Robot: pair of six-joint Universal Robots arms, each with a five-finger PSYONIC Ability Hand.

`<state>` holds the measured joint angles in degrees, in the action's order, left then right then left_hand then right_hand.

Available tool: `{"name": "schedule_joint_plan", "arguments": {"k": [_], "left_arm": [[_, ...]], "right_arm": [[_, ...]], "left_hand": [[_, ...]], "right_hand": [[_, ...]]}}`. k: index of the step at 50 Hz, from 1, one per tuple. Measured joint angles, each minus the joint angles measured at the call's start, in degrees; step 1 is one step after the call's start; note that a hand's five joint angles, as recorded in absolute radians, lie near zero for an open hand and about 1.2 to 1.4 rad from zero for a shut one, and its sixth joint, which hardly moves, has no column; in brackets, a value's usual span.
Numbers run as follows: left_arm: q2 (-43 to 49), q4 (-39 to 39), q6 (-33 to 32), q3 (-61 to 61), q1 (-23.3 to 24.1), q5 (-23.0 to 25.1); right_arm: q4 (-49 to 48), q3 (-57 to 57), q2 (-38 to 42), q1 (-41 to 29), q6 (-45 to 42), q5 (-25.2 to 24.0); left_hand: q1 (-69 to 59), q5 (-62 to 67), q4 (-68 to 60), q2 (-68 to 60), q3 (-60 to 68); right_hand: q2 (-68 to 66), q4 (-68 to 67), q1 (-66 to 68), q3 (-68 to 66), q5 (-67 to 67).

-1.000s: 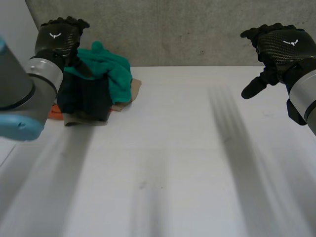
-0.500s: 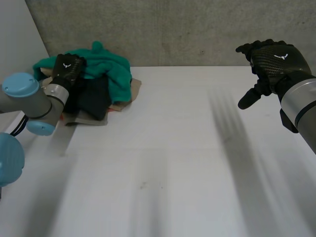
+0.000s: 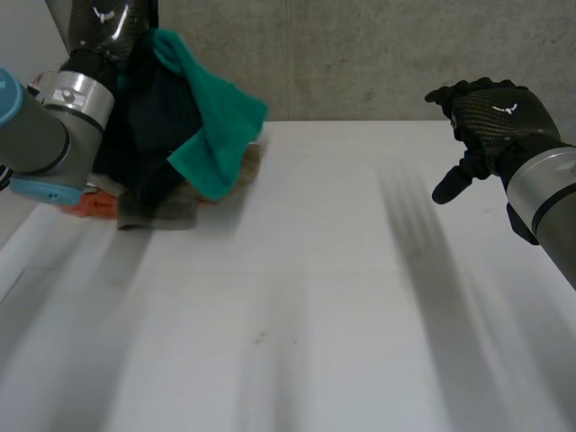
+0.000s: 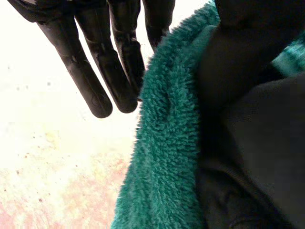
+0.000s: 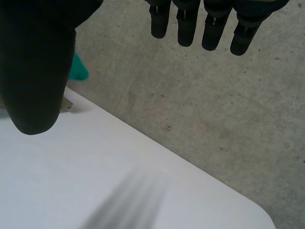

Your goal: Fold the laundry.

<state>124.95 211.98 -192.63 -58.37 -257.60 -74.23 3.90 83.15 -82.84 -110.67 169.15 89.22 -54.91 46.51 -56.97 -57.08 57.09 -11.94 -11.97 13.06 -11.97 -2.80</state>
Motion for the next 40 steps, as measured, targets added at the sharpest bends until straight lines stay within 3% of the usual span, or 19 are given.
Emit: {"name": "schedule_joint_plan", "arguments": {"k": [7,21,23,25,27,28,34,40], "left_arm": [[4.67,-3.94,-0.29,-2.40,-0.30,-0.02],[9.86,-8.08,-4.45,-1.26,-1.18,0.46],[10.59,-8.15,-4.62,-0.66,-1.25,0.55],[11.79,-8.26,-4.74,0.49,-1.36,0.62],[12.38,-8.34,-4.77,1.09,-1.40,0.64],[12.98,-8.38,-4.85,1.90,-1.42,0.60],[11.49,-8.51,-5.31,3.22,0.11,-0.14],[1.80,-8.53,-3.88,2.00,6.45,-1.72]], "right_arm": [[-0.02,0.04,0.01,-0.07,0.01,-0.11],[-0.03,0.09,0.24,-0.17,0.01,-0.14],[-0.03,0.12,0.33,-0.17,-0.01,-0.14],[-0.03,0.13,0.48,-0.16,-0.03,-0.12],[-0.03,0.10,0.58,-0.14,-0.04,-0.12],[-0.03,0.00,0.69,-0.11,-0.05,-0.11],[0.20,-1.28,0.81,0.13,-0.82,-0.08],[0.56,-3.99,0.65,1.30,-3.60,0.30]], "left_hand": [[19.86,-21.01,21.17,21.13,-20.91],[21.99,-24.28,24.26,24.20,-24.07],[18.50,-20.95,21.23,20.84,-21.37],[-0.63,-4.27,4.17,3.34,-4.43],[-0.63,-4.27,4.17,3.34,-4.43],[-11.48,8.61,-9.38,-9.46,9.09],[-11.48,9.13,-11.53,-11.29,10.95],[-11.48,9.13,-11.70,-11.30,10.95]], "right_hand": [[0.00,0.00,0.00,0.00,0.00],[0.00,0.00,0.00,0.00,0.00],[0.00,0.00,0.00,0.00,0.00],[0.00,0.00,0.00,0.00,0.00],[0.00,0.00,0.00,0.00,0.00],[0.00,0.00,0.00,0.00,0.00],[0.00,0.00,0.00,0.00,0.00],[0.00,0.00,0.00,0.00,0.00]]}}
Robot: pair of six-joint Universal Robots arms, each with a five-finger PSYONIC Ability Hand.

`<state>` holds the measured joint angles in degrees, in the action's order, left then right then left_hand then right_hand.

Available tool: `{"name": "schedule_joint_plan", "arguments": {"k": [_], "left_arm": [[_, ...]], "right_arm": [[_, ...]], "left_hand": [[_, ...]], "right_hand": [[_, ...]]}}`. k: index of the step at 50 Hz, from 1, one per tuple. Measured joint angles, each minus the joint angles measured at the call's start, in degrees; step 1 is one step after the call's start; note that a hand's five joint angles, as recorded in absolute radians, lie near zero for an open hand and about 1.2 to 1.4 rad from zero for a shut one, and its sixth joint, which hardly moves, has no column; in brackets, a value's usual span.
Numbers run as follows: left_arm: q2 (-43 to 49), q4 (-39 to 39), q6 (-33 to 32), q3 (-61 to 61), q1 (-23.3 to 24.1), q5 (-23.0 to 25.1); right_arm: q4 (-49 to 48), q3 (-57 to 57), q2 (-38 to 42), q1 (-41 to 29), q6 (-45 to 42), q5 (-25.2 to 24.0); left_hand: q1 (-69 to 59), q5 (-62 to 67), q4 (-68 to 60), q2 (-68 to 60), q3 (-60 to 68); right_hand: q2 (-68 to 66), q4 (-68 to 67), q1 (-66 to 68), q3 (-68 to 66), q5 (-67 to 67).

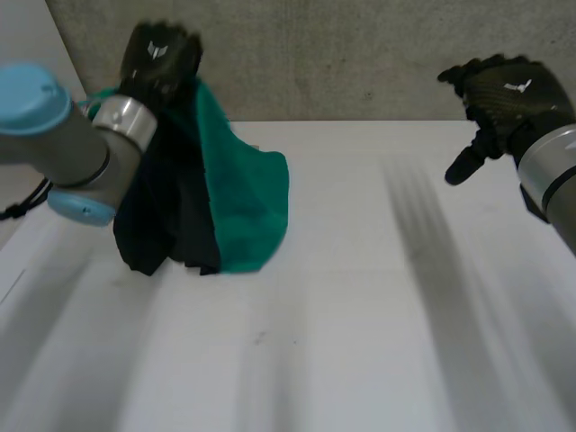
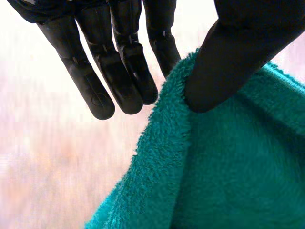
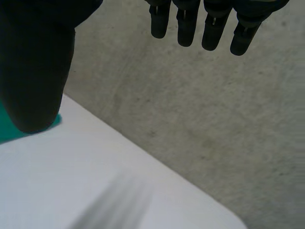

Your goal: Fold the laundry.

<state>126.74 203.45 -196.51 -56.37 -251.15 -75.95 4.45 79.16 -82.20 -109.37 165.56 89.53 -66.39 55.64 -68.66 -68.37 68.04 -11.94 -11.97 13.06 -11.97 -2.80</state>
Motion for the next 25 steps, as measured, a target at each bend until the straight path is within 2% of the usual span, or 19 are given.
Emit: {"name": "schedule_joint_plan", "arguments": {"k": [5,11,16,21,22,24,25], "left_arm": [[-8.44,0.16,5.44,-1.48,7.78,-1.87],[-13.81,0.05,15.97,-2.93,15.82,-4.52],[-12.46,-0.32,23.67,-4.08,21.46,-5.73],[-6.92,-1.07,26.94,-4.77,25.81,-5.82],[-5.96,-1.27,26.98,-4.86,26.28,-5.81],[-3.80,-1.94,26.52,-5.04,27.14,-5.77],[-2.67,-2.57,25.80,-5.15,27.43,-5.78]], "right_arm": [[0.09,-2.26,-0.18,1.64,-1.36,0.50],[0.08,-3.13,-0.32,3.60,-1.42,0.76],[0.08,-2.92,-0.33,5.04,-1.22,0.76],[0.06,-2.55,-0.18,6.46,-1.24,0.57],[0.06,-2.51,-0.14,6.64,-1.26,0.54],[0.07,-2.36,0.12,7.26,-1.35,0.40],[0.08,-2.28,0.31,7.50,-1.41,0.33]], "left_hand": [[0.00,0.00,-0.01,0.00,0.00],[0.00,0.00,-0.01,0.00,0.04],[0.00,0.00,-0.02,0.00,0.04],[0.28,-0.10,0.67,0.77,-0.51],[1.93,-1.39,3.41,3.77,-2.96],[17.81,-14.65,17.64,18.58,-16.92],[30.37,-25.58,28.58,29.44,-27.63]], "right_hand": [[0.00,0.00,0.00,0.00,0.00],[0.00,0.00,0.00,0.00,0.00],[0.00,0.00,0.00,0.00,0.00],[0.00,0.00,0.00,0.00,0.00],[0.00,0.00,0.00,0.00,0.00],[0.00,0.00,0.00,0.00,0.00],[0.00,0.00,0.00,0.00,0.00]]}}
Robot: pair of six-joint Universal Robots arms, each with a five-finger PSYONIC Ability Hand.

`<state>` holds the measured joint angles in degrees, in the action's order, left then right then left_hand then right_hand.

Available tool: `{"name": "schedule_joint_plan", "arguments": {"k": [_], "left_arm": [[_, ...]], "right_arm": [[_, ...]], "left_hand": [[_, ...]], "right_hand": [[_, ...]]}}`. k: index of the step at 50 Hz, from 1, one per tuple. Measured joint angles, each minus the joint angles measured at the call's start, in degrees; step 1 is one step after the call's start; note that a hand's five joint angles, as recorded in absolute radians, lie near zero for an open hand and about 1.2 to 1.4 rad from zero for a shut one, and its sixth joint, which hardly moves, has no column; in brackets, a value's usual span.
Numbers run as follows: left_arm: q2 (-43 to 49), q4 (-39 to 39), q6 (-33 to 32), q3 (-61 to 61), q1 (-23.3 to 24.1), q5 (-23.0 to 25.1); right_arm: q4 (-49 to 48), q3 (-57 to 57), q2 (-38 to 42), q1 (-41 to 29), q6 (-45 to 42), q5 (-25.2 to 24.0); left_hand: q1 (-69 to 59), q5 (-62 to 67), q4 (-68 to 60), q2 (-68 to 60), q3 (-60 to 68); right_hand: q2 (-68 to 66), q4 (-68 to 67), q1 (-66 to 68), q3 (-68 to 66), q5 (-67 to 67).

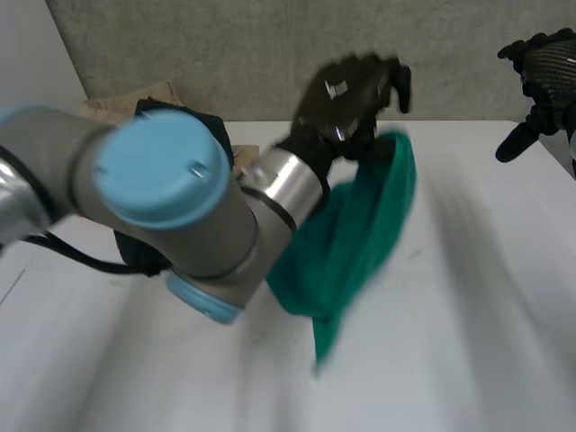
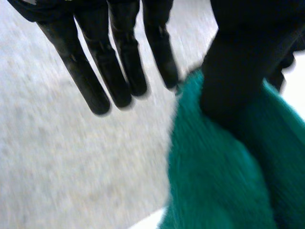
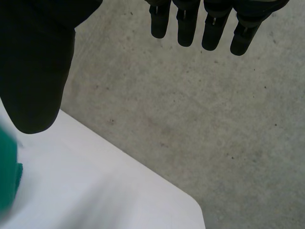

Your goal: Fold the laundry.

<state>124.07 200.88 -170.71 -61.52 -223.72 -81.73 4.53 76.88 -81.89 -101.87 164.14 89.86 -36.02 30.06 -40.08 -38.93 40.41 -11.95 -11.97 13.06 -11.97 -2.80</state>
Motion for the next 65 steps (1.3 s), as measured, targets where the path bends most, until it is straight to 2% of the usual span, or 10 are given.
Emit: {"name": "schedule_joint_plan", "arguments": {"k": [6,18,28,32,33,36,45,51,60,65], "left_arm": [[2.45,-4.32,-6.69,-0.78,-0.95,-0.06],[-5.90,-11.31,-25.95,-9.85,-16.25,0.30],[9.78,-10.71,-43.06,-4.52,-26.10,-0.12],[16.19,-9.31,-48.06,0.76,-28.26,-0.37],[17.68,-8.71,-48.91,2.39,-28.93,-0.50],[19.88,-7.46,-49.87,5.15,-30.57,-1.03],[24.42,-1.60,-50.82,12.81,-39.73,-10.04],[24.79,-0.45,-50.98,12.37,-40.94,-12.01],[15.12,-0.54,-47.66,2.95,-36.99,-9.87],[5.31,-1.22,-43.87,-5.05,-33.63,-8.80]], "right_arm": [[0.04,0.32,1.49,0.37,-0.32,-0.30],[0.04,1.97,4.58,-0.18,-2.87,-0.52],[0.08,3.17,7.31,-3.36,-5.58,0.00],[0.07,3.56,8.11,-4.31,-6.08,0.14],[0.06,3.67,8.27,-4.45,-6.19,0.17],[0.05,3.90,8.51,-4.58,-6.34,0.21],[0.02,4.27,8.64,-4.71,-6.43,0.18],[0.07,4.31,8.64,-5.44,-6.53,0.08],[1.79,4.12,7.90,-5.46,-7.46,-0.39],[6.76,4.34,6.64,-5.20,-10.38,-0.69]], "left_hand": [[21.51,-25.48,25.07,23.52,-25.07],[21.51,-26.14,25.96,24.81,-25.65],[21.19,-25.80,25.77,24.56,-25.51],[-1.26,-6.60,6.08,5.00,-6.43],[-21.20,13.03,-14.52,-16.89,13.66],[-29.17,23.80,-27.38,-28.35,25.53],[-29.17,23.80,-28.35,-28.87,27.20],[-28.85,23.69,-27.66,-28.59,26.62],[14.30,-20.48,20.78,18.30,-20.06],[16.94,-24.91,24.45,22.13,-24.36]], "right_hand": [[0.00,0.00,0.00,0.00,0.00],[0.00,0.00,0.00,0.00,0.00],[0.00,0.00,0.00,0.00,0.00],[0.00,0.00,0.00,0.00,0.00],[0.00,0.00,0.00,0.00,0.00],[0.00,0.00,0.00,0.00,0.00],[0.00,0.00,0.00,0.00,0.00],[0.00,0.00,0.00,0.00,0.00],[0.00,0.00,0.00,0.00,0.00],[0.00,0.00,0.00,0.00,0.00]]}}
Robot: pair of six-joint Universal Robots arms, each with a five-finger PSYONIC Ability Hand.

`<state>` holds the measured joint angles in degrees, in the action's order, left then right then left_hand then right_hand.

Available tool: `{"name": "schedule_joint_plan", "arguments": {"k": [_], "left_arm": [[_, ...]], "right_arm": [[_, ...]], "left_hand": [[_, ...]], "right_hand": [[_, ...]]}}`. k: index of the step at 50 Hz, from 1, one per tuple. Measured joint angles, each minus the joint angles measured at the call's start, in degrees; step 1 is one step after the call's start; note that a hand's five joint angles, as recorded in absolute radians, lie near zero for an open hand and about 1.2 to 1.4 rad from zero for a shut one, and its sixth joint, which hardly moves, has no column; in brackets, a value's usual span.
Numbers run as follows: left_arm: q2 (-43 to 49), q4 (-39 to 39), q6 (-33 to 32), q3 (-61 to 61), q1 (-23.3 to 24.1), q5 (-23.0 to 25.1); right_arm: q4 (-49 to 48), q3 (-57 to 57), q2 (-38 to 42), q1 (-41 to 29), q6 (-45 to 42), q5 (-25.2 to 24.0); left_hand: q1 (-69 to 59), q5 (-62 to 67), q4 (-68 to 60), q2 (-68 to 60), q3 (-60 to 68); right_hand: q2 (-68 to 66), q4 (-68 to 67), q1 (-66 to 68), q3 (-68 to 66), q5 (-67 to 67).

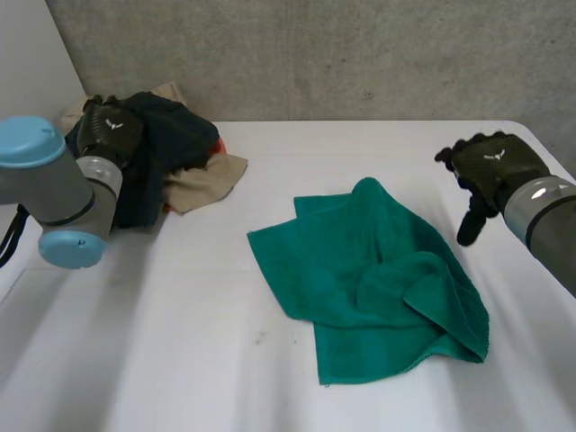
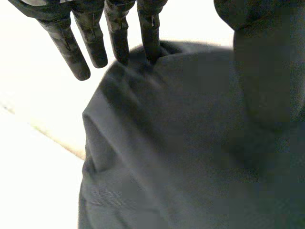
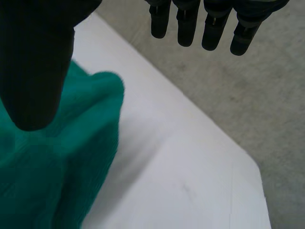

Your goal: Fold the laundry.

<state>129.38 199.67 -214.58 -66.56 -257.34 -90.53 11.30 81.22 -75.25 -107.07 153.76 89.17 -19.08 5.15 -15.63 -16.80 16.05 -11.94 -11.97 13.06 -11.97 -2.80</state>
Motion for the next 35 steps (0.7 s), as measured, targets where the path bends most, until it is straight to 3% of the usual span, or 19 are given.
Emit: {"name": "schedule_joint_plan", "arguments": {"k": [8,11,13,14,15,24,29,35], "left_arm": [[-13.66,-4.70,7.50,-13.58,6.98,1.59],[-18.94,-8.15,12.58,-20.97,13.91,3.94],[-19.52,-8.64,13.59,-22.13,15.60,4.47],[-20.36,-9.48,15.84,-24.36,19.83,5.70],[-20.44,-9.66,16.47,-24.89,21.14,6.01],[-10.24,-8.46,19.12,-20.88,32.77,7.09],[-2.38,-8.12,19.05,-13.55,35.42,6.83],[3.87,-8.20,18.92,-7.05,36.22,6.72]], "right_arm": [[7.78,2.23,-2.70,1.16,-6.69,-0.21],[9.65,5.57,-4.58,3.53,-10.04,-0.95],[9.76,6.27,-4.82,4.03,-10.54,-1.24],[9.94,8.56,-5.26,5.44,-11.67,-2.37],[9.89,9.26,-5.34,5.84,-11.95,-2.77],[4.98,17.85,-5.15,8.47,-10.83,-8.25],[-0.94,21.26,-4.92,8.61,-7.06,-9.50],[-7.47,24.30,-4.47,8.36,-1.78,-9.94]], "left_hand": [[1.19,0.25,-0.16,0.24,0.06],[0.92,1.93,-0.84,-0.30,0.52],[0.92,1.93,-0.84,-0.30,0.52],[0.90,3.43,-2.59,-1.41,2.04],[0.90,3.71,-2.97,-1.64,2.33],[0.58,4.31,-3.62,-2.46,2.98],[-7.52,11.28,-10.62,-9.26,10.09],[-8.61,12.98,-12.41,-10.90,11.68]], "right_hand": [[0.00,0.00,0.00,0.00,0.00],[0.00,0.00,0.00,0.00,0.00],[0.00,0.00,0.00,0.00,0.00],[0.00,0.00,0.00,0.00,0.00],[0.00,0.00,0.00,0.00,0.00],[0.00,0.00,0.00,0.00,0.00],[0.00,0.00,0.00,0.00,0.00],[0.00,0.00,0.00,0.00,0.00]]}}
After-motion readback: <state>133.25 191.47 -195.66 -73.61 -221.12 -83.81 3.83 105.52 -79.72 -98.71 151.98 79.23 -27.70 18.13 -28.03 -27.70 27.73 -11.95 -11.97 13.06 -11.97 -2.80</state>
